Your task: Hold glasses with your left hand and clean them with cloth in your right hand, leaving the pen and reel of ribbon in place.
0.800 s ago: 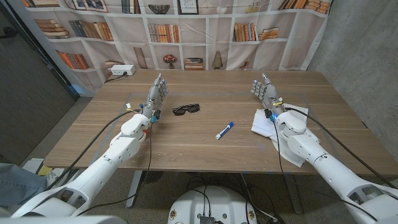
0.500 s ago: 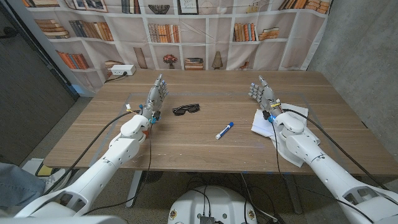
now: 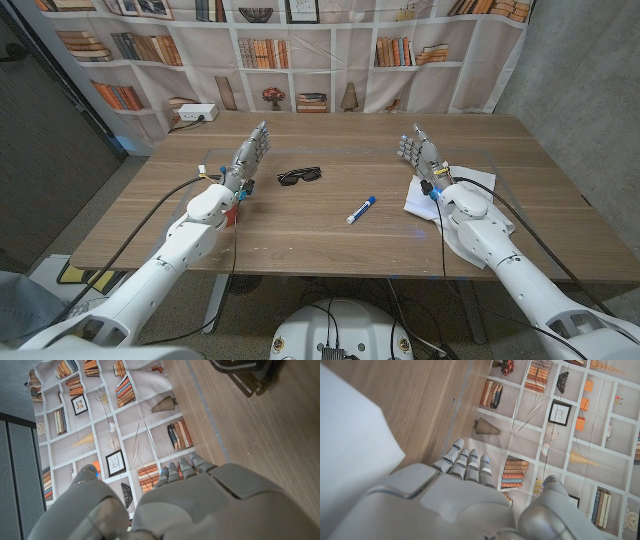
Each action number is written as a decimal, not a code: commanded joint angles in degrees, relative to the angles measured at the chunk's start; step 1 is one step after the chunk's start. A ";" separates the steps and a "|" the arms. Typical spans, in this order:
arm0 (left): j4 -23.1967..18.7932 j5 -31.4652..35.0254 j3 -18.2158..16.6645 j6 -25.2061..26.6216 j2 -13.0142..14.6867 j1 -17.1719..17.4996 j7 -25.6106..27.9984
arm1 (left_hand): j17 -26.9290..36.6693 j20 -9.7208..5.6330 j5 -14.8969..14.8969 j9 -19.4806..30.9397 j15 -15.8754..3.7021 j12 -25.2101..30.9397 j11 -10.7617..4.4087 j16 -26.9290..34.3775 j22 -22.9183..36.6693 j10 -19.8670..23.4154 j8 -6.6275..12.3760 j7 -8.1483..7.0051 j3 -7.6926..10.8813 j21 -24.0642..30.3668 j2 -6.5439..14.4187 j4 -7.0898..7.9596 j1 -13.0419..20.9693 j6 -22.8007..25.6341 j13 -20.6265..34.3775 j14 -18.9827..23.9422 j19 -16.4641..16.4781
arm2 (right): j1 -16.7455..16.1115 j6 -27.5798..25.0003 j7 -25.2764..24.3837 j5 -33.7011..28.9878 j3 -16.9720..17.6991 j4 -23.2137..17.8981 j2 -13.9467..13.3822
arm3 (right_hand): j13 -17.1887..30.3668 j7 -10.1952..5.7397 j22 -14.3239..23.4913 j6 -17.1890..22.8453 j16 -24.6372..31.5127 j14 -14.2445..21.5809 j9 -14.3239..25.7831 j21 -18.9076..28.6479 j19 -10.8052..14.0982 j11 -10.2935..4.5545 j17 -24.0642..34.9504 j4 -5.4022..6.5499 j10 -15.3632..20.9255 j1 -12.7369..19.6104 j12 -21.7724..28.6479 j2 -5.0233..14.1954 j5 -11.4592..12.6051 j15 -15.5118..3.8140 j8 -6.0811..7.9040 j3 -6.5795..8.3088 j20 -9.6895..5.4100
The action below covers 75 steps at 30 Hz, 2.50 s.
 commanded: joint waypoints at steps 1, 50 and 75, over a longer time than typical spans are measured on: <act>-1.22 2.31 -1.04 -1.15 0.18 0.88 0.56 | 0.23 -1.03 0.40 0.27 -0.13 0.41 -0.10 0.36 0.20 0.89 0.41 0.02 0.21 0.62 0.38 -0.67 1.22 0.91 0.07 1.18 1.23 | -2.61 -0.13 0.31 -1.34 2.07 -2.34 0.69 | 0.24 -0.23 0.29 0.57 0.36 0.60 0.11 -0.32 0.63 -0.06 0.05 -0.27 0.78 0.64 0.37 0.55 0.40 -0.15 0.38 0.44 -1.09; -7.05 37.42 4.48 1.69 3.55 1.07 28.93 | 0.47 -1.53 0.93 0.45 -5.91 2.73 -5.09 2.51 0.81 23.42 3.77 -3.19 1.03 4.99 1.54 -9.41 18.61 23.74 0.36 23.92 20.98 | -5.67 11.20 -3.66 -4.25 2.91 -4.79 1.40 | 0.27 -1.70 0.35 4.29 0.80 4.37 0.15 -1.96 4.99 -2.24 -0.03 -1.14 4.52 1.32 1.28 0.69 0.15 -2.01 0.84 -0.22 -1.83; -19.10 57.52 8.55 25.14 8.43 1.43 31.49 | 0.58 -1.90 0.00 0.48 -7.31 2.79 -6.50 2.53 1.00 28.37 3.43 -4.75 1.58 5.89 2.37 -10.37 21.80 26.92 0.47 28.13 24.30 | -8.47 10.45 -4.87 -3.29 3.28 -8.15 1.24 | 0.28 -1.82 0.39 4.59 0.70 5.03 0.16 -2.76 5.79 -1.88 -0.03 -1.35 5.20 1.66 1.28 1.20 0.12 -1.78 0.62 -0.19 -1.77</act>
